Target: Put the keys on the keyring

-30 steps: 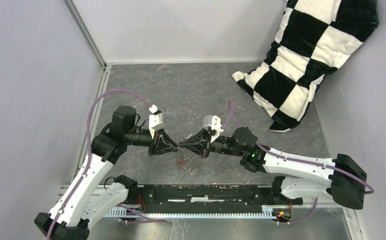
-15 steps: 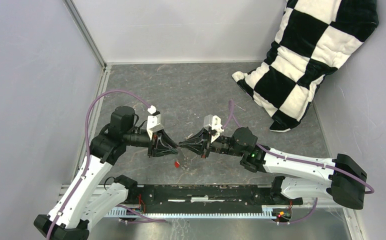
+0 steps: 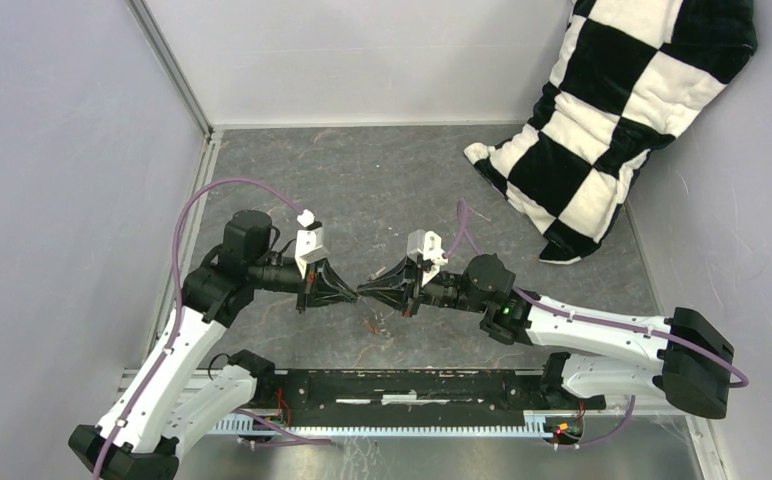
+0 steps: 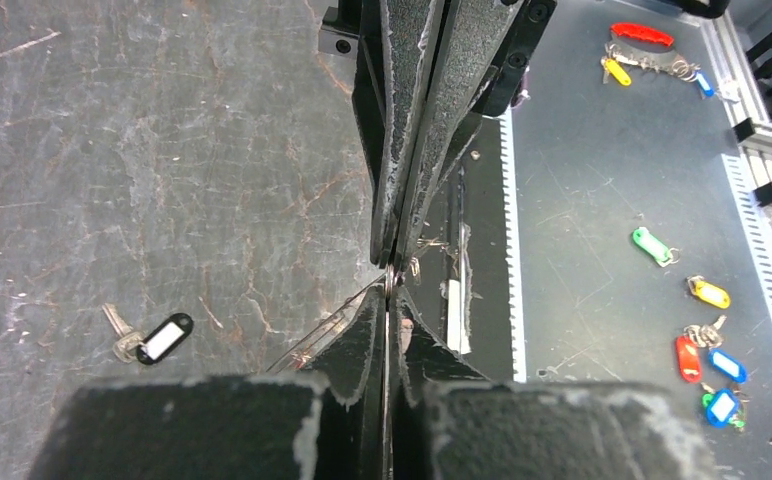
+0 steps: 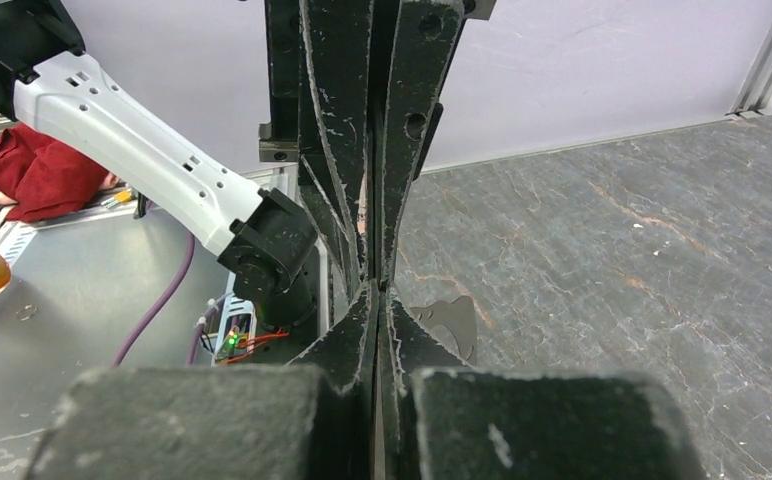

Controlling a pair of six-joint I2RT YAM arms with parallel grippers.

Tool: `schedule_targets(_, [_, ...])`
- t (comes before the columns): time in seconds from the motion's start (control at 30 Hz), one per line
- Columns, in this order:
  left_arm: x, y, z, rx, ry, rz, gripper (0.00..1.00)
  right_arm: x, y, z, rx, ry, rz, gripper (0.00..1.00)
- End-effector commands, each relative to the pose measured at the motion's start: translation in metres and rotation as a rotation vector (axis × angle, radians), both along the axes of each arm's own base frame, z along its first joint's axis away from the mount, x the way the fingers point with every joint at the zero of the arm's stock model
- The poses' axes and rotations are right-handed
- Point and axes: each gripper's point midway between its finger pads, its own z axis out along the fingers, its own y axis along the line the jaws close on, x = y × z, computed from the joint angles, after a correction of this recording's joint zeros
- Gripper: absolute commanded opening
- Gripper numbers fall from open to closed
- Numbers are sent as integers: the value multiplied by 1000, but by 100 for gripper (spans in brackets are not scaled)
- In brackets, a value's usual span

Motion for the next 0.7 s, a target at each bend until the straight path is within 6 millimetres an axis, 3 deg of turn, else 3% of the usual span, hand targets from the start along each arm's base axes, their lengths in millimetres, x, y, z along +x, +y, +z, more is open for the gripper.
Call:
schedule_targets(0.0, [7,2,15,2,-165,-16,2,-6,1,45,94,-57,33,1])
schedule_targets(0.07, [7,4,15,19,-214,-29,2,-5,0,41,41,-74,36,11])
schedule_targets(0.2, [1,11,13,69,-289,-93,2,0,-5,35,-117,-125,76,48])
schedule_targets(0.3, [-3,16,8,118,-327,-158,2,4,-12,33,-238,-194,114,61])
schedule_targets(0.43, [-4,21,4,156,-364,-211,2,0,-16,31,-343,-236,196,63])
schedule_targets(0.67, [2,19,9,160,-422,-240,2,-1,-1,23,-410,-220,282,54])
